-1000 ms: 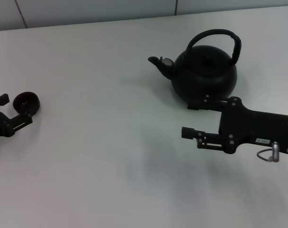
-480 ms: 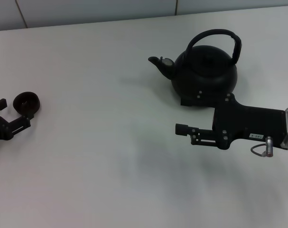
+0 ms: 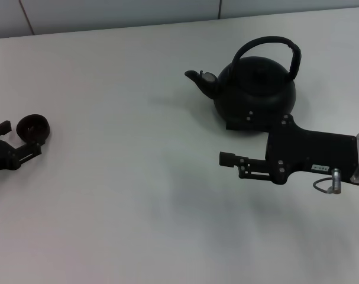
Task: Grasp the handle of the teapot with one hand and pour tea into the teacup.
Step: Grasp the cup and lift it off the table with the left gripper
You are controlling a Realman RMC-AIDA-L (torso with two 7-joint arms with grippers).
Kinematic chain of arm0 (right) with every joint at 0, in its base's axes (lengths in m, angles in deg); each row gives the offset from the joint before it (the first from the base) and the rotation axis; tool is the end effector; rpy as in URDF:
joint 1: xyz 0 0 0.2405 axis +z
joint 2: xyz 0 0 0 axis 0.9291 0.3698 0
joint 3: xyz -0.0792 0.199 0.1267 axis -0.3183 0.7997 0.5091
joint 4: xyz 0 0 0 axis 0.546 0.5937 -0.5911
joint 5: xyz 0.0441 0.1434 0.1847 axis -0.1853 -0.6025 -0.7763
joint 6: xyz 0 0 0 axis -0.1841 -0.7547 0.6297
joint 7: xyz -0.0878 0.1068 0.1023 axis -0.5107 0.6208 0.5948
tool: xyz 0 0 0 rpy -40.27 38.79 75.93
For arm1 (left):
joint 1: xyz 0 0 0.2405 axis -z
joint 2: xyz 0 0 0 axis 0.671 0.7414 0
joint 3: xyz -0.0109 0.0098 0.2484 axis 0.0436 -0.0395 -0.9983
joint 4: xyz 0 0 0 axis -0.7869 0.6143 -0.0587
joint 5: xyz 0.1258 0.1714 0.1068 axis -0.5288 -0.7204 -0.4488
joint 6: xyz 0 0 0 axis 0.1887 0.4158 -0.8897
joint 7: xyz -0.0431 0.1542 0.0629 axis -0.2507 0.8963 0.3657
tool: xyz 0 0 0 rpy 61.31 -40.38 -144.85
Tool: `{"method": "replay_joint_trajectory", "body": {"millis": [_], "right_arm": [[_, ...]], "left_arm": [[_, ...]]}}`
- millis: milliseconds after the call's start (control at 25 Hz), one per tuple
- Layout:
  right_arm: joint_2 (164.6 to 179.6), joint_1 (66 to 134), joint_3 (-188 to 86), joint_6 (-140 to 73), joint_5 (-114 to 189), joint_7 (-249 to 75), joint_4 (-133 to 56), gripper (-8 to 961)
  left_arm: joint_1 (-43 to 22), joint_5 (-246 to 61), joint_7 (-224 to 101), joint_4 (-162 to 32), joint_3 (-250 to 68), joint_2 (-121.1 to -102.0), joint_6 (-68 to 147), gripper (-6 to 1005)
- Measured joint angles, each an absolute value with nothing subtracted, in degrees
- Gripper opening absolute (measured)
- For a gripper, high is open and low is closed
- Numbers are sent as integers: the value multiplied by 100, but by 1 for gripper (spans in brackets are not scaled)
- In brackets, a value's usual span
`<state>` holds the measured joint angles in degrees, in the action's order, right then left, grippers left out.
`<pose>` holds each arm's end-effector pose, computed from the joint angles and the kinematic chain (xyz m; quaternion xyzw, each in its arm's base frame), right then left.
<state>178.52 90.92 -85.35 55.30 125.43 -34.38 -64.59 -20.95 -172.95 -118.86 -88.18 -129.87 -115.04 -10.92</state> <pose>0.2747 0.3022 -0.0300 -0.9228 0.1030 0.3384 0.1524 -0.3757 0.3588 -0.0246 -0.8538 -0.2924 -0.1750 0.3935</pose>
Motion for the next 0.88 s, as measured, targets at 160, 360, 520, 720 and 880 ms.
{"method": "replay_joint_trajectory", "body": {"millis": [160, 360, 520, 720, 880], "right_arm": [[17849, 9064, -8531, 5530, 12543, -3432, -6487, 693], [17847, 9061, -8530, 5530, 12543, -3427, -6503, 693], [17840, 9061, -8530, 5530, 12543, -3426, -6522, 693], [17835, 9062, -8530, 5530, 12544, -3426, -6549, 694], [17830, 9054, -8529, 5530, 12545, -3425, -6604, 693]], "left_arm": [[-2038, -17294, -11846, -8767, -12990, -11503, -1062, 857], [-2000, -17294, -11843, -8764, -13048, -11508, -1015, 856], [-1923, -17295, -11841, -8651, -13064, -11510, -950, 856], [-1847, -17295, -11840, -8570, -13067, -11516, -767, 856], [-1808, -17294, -11828, -8537, -13066, -11519, -723, 857]]}}
